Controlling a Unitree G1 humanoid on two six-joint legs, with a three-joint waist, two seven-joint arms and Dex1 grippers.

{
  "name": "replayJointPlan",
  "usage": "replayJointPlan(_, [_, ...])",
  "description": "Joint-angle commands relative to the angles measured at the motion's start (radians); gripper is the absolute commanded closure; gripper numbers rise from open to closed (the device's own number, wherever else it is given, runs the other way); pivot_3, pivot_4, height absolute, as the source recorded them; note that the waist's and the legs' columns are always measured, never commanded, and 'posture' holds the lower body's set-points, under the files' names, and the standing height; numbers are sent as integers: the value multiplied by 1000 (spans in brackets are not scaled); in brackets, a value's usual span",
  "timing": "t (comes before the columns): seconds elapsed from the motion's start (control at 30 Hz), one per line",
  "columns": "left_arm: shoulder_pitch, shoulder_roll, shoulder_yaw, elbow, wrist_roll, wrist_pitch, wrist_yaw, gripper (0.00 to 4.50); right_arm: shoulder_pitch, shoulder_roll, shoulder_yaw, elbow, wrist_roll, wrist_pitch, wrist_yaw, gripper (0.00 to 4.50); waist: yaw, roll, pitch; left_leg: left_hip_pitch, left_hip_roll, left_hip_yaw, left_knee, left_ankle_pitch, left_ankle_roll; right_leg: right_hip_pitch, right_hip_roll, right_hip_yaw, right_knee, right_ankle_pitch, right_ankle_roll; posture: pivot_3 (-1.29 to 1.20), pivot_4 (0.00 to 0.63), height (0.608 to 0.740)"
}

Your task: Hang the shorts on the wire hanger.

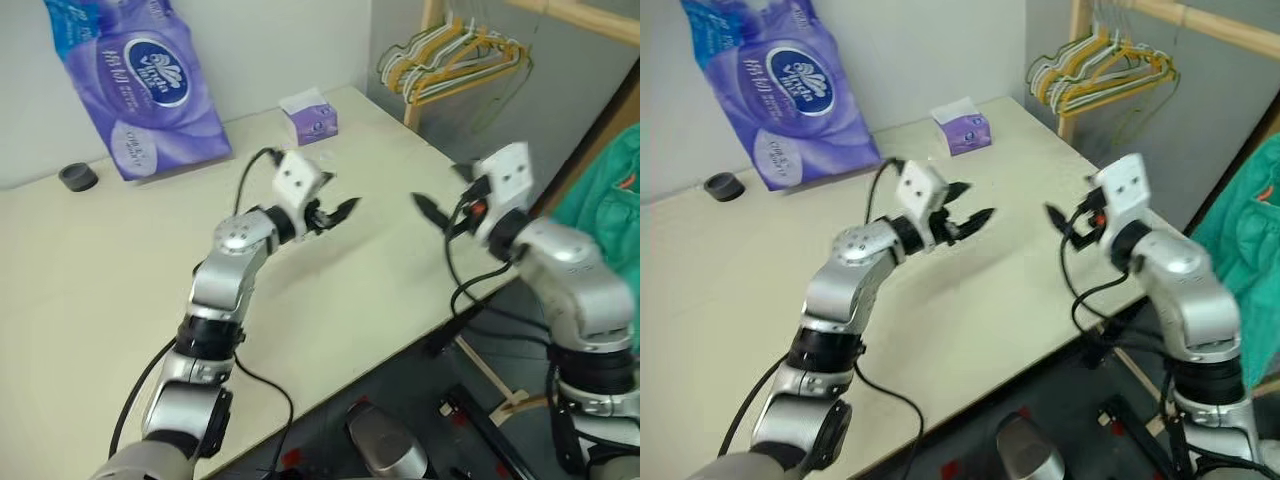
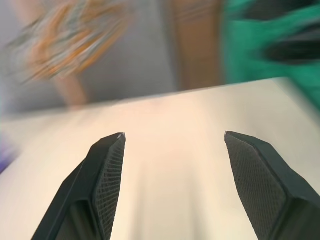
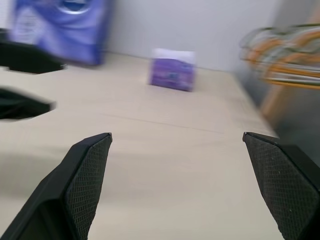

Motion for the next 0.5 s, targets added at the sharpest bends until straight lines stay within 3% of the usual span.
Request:
replayJointPlan(0.03, [116,-4,101,-173,84,92,203,1157,-17,72,36,88,6,-115,33,23,32,-5,-3,0,0,-1,0,0,0,0,0,-1,0,0,0,-324,90,740])
replayJointPlan(0.17, [302,-37,210,-288,146,138,368,1157,-41,133,130,240,-54,-237,95,23,105,-11,-11,-3,1,-7,1,0,0,-1,0,-6,0,1,-1,-246,75,740])
replayJointPlan(0.27, [399,-68,278,-301,158,131,446,1157,-64,185,129,347,-57,-271,89,23,174,-13,-16,-7,1,-14,5,0,0,-3,0,-13,1,2,-3,-213,68,740])
replayJointPlan(0.5, [418,-95,344,-290,111,148,480,1157,-65,236,119,468,-73,-350,80,23,324,-14,-22,-14,1,-24,11,3,-5,-5,0,-24,0,7,-10,-156,56,740])
